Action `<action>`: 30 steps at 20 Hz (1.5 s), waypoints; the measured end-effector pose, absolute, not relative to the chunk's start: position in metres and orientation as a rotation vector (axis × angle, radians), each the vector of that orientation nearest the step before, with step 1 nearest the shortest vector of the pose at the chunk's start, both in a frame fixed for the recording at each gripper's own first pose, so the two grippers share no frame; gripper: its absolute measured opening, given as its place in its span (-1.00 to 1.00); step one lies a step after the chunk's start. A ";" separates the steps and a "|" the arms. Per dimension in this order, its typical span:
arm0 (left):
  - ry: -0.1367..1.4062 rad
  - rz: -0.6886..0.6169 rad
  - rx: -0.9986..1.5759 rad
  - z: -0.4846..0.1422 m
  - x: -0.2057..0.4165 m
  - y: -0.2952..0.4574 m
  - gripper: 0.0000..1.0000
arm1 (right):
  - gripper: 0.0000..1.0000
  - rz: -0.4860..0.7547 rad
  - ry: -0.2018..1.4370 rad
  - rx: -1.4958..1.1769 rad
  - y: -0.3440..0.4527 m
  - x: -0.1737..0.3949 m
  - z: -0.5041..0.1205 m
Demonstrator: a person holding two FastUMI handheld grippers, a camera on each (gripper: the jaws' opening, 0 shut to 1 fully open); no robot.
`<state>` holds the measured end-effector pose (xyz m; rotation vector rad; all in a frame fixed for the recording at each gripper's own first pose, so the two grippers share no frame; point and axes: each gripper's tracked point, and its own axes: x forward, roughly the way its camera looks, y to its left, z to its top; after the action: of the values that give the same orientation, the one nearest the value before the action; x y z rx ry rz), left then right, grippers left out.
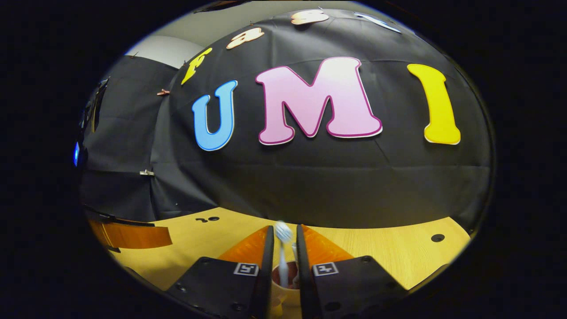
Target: Put the toothbrush and toothpaste on the desktop into the cup, then pick up the cup and place it on the coaster on the desktop.
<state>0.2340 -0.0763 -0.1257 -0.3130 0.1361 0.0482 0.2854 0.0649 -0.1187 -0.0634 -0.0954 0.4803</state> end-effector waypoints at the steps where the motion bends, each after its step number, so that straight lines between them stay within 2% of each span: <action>1: 0.138 0.049 -0.315 -0.125 0.234 -0.076 0.95 | -0.22 0.480 -0.094 -0.068 0.064 0.284 -0.119; 3: 0.140 0.049 -0.312 -0.123 0.233 -0.076 0.96 | -0.13 0.494 -0.079 -0.046 0.068 0.279 -0.118; 4: 0.138 0.047 -0.308 -0.121 0.232 -0.077 0.96 | 0.05 0.497 -0.066 -0.039 0.070 0.276 -0.118; 6: 0.132 0.049 -0.298 -0.116 0.230 -0.074 0.95 | 0.75 0.493 -0.049 -0.051 0.069 0.271 -0.118; 7: 0.128 0.052 -0.296 -0.113 0.228 -0.072 0.96 | 0.80 0.489 -0.042 -0.063 0.068 0.268 -0.118; 15: 0.139 0.091 -0.321 -0.108 0.212 -0.049 0.94 | 0.85 0.438 -0.003 -0.089 0.061 0.258 -0.094; 20: 0.161 0.103 -0.314 -0.109 0.197 -0.039 0.96 | 0.87 0.384 0.123 -0.088 0.046 0.256 -0.095; 22: 0.169 0.109 -0.305 -0.109 0.189 -0.033 0.96 | 0.87 0.378 0.220 -0.061 0.044 0.252 -0.101; 30: 0.155 0.192 -0.306 -0.105 0.151 0.008 0.95 | 0.94 0.313 0.786 0.137 0.038 0.225 -0.163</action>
<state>0.1506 0.0078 -0.1052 -0.3060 0.1547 0.1916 0.2252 0.0377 -0.1634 0.1373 0.7860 0.3126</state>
